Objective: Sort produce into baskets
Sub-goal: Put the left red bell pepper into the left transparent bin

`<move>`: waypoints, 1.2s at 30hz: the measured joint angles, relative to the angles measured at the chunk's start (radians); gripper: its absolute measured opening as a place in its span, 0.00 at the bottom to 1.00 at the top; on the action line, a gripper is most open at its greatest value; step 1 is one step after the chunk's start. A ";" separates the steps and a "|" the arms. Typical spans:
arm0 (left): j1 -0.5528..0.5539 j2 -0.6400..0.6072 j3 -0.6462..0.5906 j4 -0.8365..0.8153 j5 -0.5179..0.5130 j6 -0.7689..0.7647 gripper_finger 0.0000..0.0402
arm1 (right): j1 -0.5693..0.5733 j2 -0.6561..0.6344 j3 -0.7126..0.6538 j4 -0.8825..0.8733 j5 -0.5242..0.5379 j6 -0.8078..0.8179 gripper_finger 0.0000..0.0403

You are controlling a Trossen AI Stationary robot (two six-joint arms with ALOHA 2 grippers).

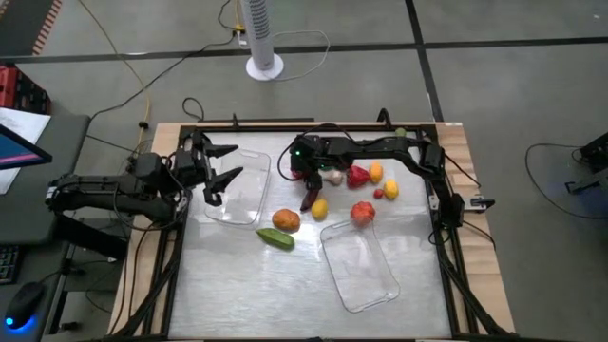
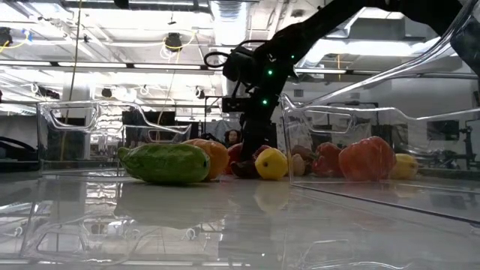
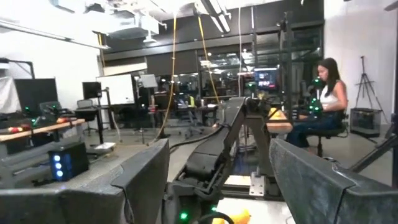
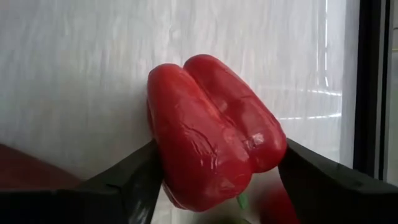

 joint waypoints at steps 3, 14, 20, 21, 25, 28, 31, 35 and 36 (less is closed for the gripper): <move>0.000 0.000 0.000 0.000 -0.001 -0.001 0.66 | 0.002 -0.009 -0.001 -0.004 0.000 0.011 0.74; 0.000 0.000 0.000 0.012 -0.003 0.011 0.66 | 0.101 -0.119 0.111 -0.079 -0.071 0.085 0.75; 0.000 0.000 0.000 0.045 0.026 0.011 0.66 | 0.182 -0.150 0.112 0.194 -0.236 0.102 0.75; 0.000 0.000 0.000 0.054 0.033 0.011 0.66 | 0.189 -0.143 0.112 0.255 -0.267 0.106 0.75; 0.000 0.000 0.000 0.061 0.050 0.011 0.66 | 0.219 -0.088 0.113 0.466 -0.303 0.098 0.76; 0.000 0.000 0.000 0.060 0.049 0.016 0.66 | 0.224 -0.050 0.112 0.552 -0.311 0.082 0.80; 0.000 0.000 0.000 0.058 0.049 0.031 0.66 | 0.212 -0.033 0.134 0.555 -0.310 0.091 0.90; 0.000 0.000 0.000 0.054 0.049 0.036 0.66 | 0.187 -0.034 0.157 0.444 -0.301 0.132 0.97; 0.000 0.000 0.000 0.053 0.049 0.037 0.66 | 0.182 -0.037 0.162 0.403 -0.290 0.135 0.97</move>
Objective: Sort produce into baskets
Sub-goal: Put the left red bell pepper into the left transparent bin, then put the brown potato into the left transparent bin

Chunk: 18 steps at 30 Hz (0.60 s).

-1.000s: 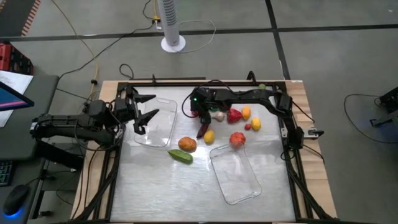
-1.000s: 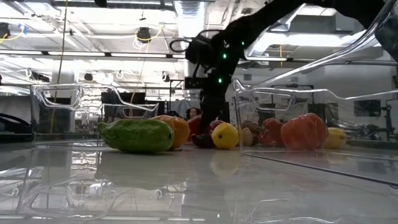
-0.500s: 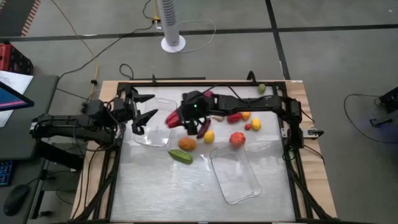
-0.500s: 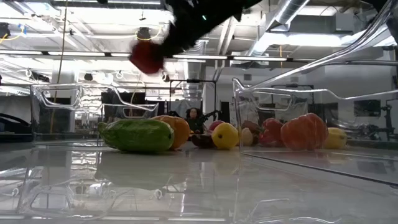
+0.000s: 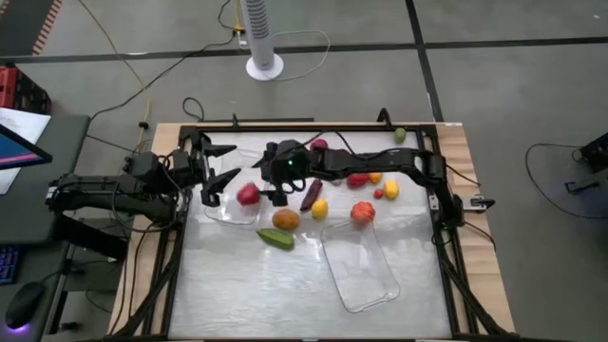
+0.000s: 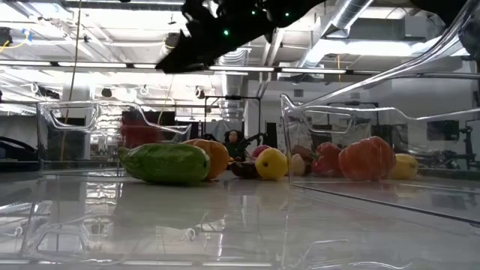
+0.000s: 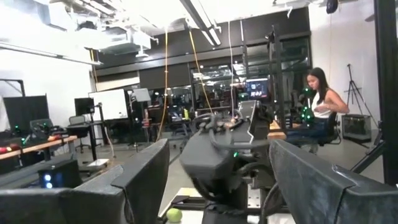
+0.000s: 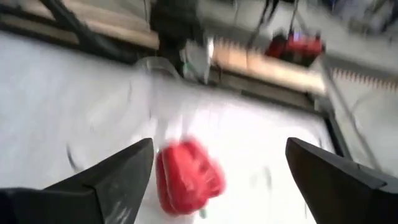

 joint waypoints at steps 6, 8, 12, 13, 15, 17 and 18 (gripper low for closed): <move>0.000 0.000 0.000 -0.016 -0.002 0.008 0.66 | -0.015 -0.041 0.030 -0.304 -0.007 0.034 0.93; 0.000 0.000 0.000 -0.024 -0.005 0.011 0.66 | -0.009 -0.043 0.029 -0.397 -0.025 0.065 0.93; 0.000 0.000 0.000 -0.023 -0.018 0.013 0.66 | 0.039 -0.041 -0.054 -0.407 -0.048 0.112 0.93; 0.000 0.000 0.000 -0.023 -0.021 0.013 0.66 | 0.052 -0.041 -0.080 -0.389 -0.048 0.115 0.93; 0.000 0.000 0.000 -0.022 -0.021 0.012 0.66 | 0.076 -0.041 -0.129 -0.351 -0.052 0.130 0.93; 0.000 0.000 0.000 -0.020 -0.021 0.011 0.66 | 0.092 -0.040 -0.169 -0.292 -0.052 0.149 0.93; 0.000 0.000 0.000 -0.020 -0.021 0.011 0.66 | 0.098 -0.040 -0.180 -0.276 -0.051 0.154 0.93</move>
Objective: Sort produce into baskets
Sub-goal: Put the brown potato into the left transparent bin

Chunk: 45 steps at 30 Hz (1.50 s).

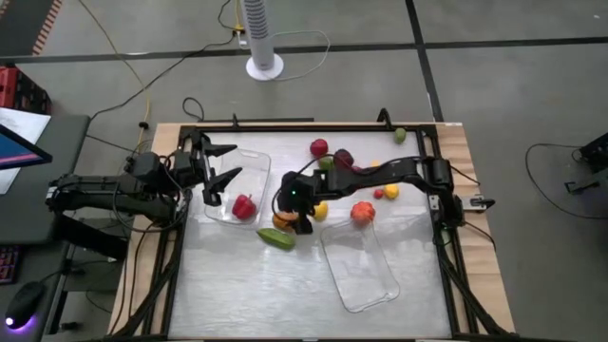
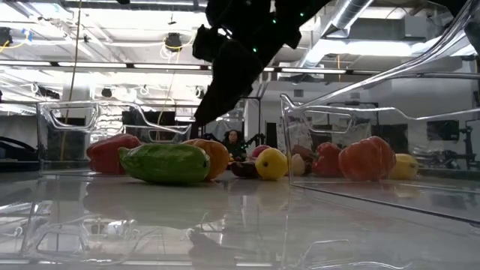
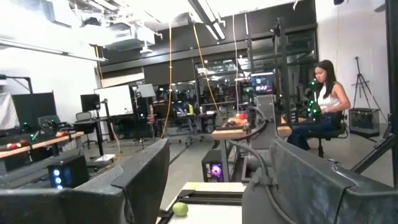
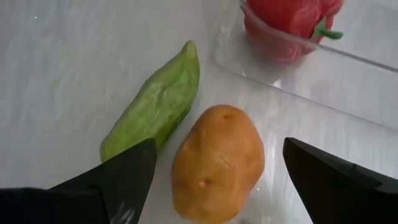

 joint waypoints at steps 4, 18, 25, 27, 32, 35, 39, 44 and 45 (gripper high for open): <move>0.000 0.000 0.000 0.000 -0.012 -0.001 0.66 | 0.021 0.000 -0.034 0.067 0.004 0.013 0.93; 0.000 0.000 0.000 0.001 -0.014 0.000 0.66 | 0.015 0.010 -0.155 0.172 0.091 0.025 0.89; 0.000 0.000 0.000 0.003 -0.014 0.000 0.66 | -0.014 0.008 -0.188 0.205 0.079 0.027 0.75; 0.000 0.000 0.000 0.003 -0.014 0.000 0.66 | -0.017 0.008 -0.188 0.206 0.079 0.026 0.72; 0.000 0.000 0.000 0.003 -0.014 0.000 0.66 | -0.024 0.008 -0.167 0.182 0.080 0.015 0.71; 0.000 0.000 0.000 0.003 -0.014 0.001 0.66 | -0.027 0.002 -0.126 0.117 0.100 -0.016 0.71; 0.000 0.000 0.000 0.002 0.009 -0.004 0.66 | -0.028 -0.030 -0.047 0.031 0.207 -0.077 0.71; 0.000 -0.028 0.000 -0.003 0.084 -0.025 0.66 | -0.030 -0.039 0.023 0.037 0.264 -0.131 0.71; 0.000 -0.039 0.000 -0.006 0.117 -0.031 0.66 | -0.032 -0.039 0.034 0.056 0.264 -0.138 0.71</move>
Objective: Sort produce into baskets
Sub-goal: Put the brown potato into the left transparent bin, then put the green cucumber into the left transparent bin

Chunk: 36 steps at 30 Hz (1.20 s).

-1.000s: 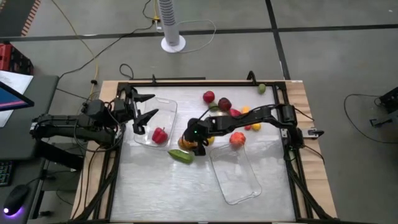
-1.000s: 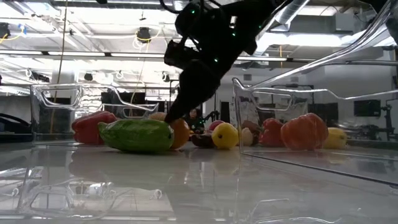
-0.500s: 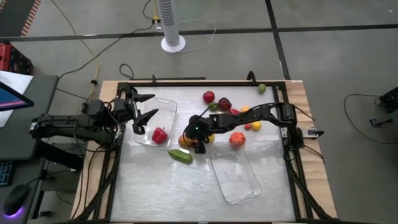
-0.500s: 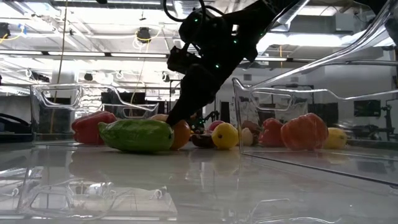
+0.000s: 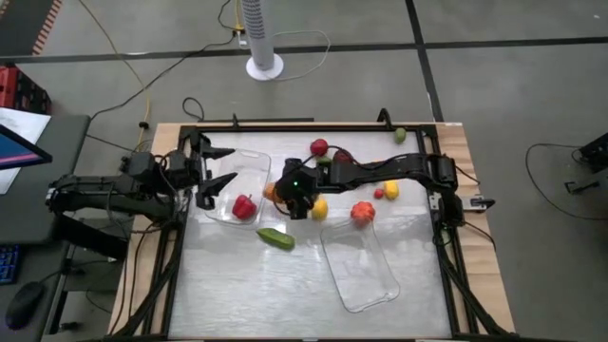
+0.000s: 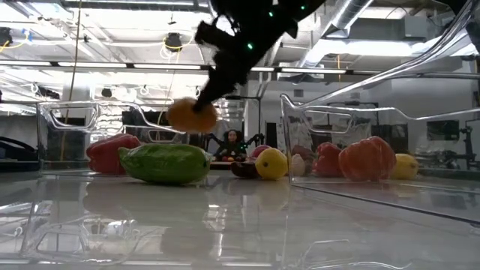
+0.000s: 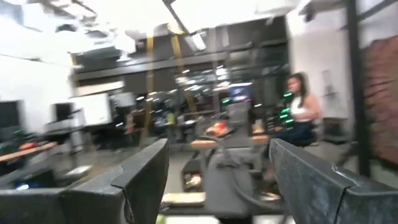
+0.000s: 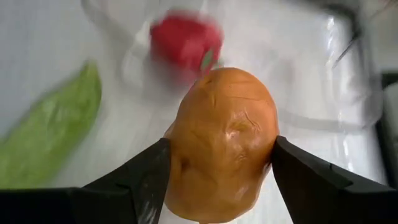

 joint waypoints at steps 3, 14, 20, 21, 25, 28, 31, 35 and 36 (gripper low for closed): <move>0.000 -0.054 0.000 -0.023 0.138 -0.025 0.66 | -0.006 0.000 0.013 0.122 -0.029 -0.033 0.71; 0.000 -0.156 0.000 -0.105 0.158 -0.033 0.66 | -0.033 0.002 0.011 0.381 -0.246 -0.048 0.78; 0.000 -0.127 0.000 -0.087 0.154 -0.033 0.66 | -0.034 0.015 0.011 0.404 -0.265 -0.022 0.97; 0.000 -0.126 0.000 -0.087 0.146 -0.033 0.66 | -0.031 0.015 0.011 0.381 -0.265 -0.008 0.98; 0.000 -0.123 0.000 -0.088 0.109 -0.029 0.66 | 0.003 0.010 0.011 0.217 -0.263 0.016 0.95; 0.000 -0.123 0.000 -0.091 0.086 -0.014 0.66 | 0.049 0.010 0.011 0.107 -0.264 0.043 0.94; 0.000 -0.123 0.000 -0.091 0.075 -0.014 0.66 | 0.096 0.014 0.011 0.027 -0.263 0.083 0.93; 0.000 -0.122 0.000 -0.091 0.060 -0.014 0.66 | 0.149 0.032 0.011 0.015 -0.249 0.143 0.93; 0.000 -0.120 0.000 -0.091 0.056 -0.015 0.66 | 0.159 0.034 0.011 0.013 -0.230 0.150 0.93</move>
